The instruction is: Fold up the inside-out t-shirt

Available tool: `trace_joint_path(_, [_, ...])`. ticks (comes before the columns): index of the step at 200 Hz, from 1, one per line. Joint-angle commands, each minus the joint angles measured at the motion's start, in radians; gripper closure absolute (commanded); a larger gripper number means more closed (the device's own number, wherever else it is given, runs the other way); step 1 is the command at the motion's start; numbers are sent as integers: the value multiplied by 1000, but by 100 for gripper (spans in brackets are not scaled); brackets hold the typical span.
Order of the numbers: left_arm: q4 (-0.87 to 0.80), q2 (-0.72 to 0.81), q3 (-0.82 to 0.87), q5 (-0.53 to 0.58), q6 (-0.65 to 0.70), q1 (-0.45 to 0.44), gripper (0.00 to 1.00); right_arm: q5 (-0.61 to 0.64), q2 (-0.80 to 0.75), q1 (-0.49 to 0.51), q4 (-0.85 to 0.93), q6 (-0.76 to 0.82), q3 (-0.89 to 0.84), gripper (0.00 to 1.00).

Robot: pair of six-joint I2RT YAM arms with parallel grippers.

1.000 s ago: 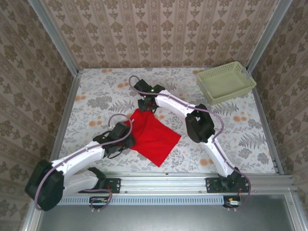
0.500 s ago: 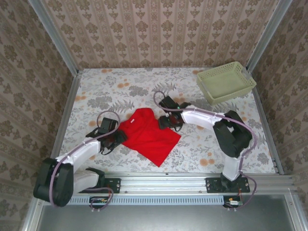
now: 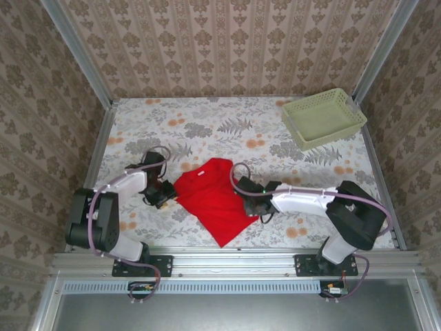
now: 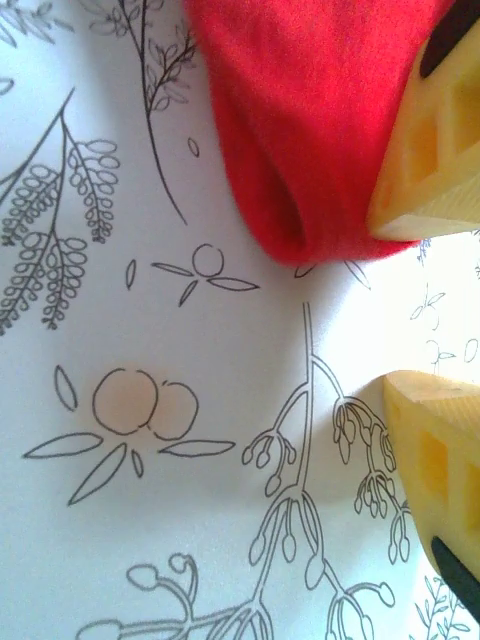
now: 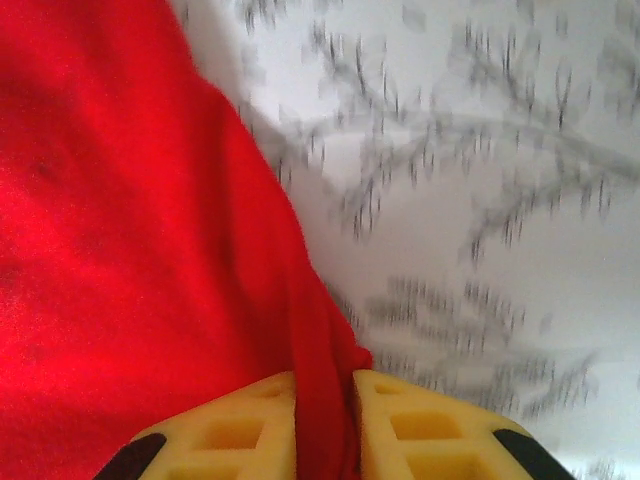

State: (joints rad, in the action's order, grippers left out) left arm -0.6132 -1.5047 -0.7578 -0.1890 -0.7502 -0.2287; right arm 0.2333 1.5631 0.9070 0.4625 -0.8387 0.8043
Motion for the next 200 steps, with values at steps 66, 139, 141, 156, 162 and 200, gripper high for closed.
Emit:
trace_joint_path(66, [181, 186, -30, 99, 21, -141, 44, -61, -182, -107, -28, 53, 85, 24])
trace_joint_path(139, [407, 286, 209, 82, -247, -306, 31, -122, 275, -190, 43, 275, 493, 10])
trace_joint_path(141, [411, 282, 210, 81, -248, -306, 31, -120, 284, -191, 48, 277, 499, 10])
trace_joint_path(156, [442, 244, 214, 73, -250, -312, 31, -106, 344, -191, 64, 286, 534, 10])
trace_joint_path(162, [455, 230, 215, 69, -251, -313, 31, -105, 364, -192, 66, 285, 543, 10])
trace_joint_path(200, [537, 117, 212, 54, -245, -314, 38, -171, 461, -190, 41, 282, 565, 17])
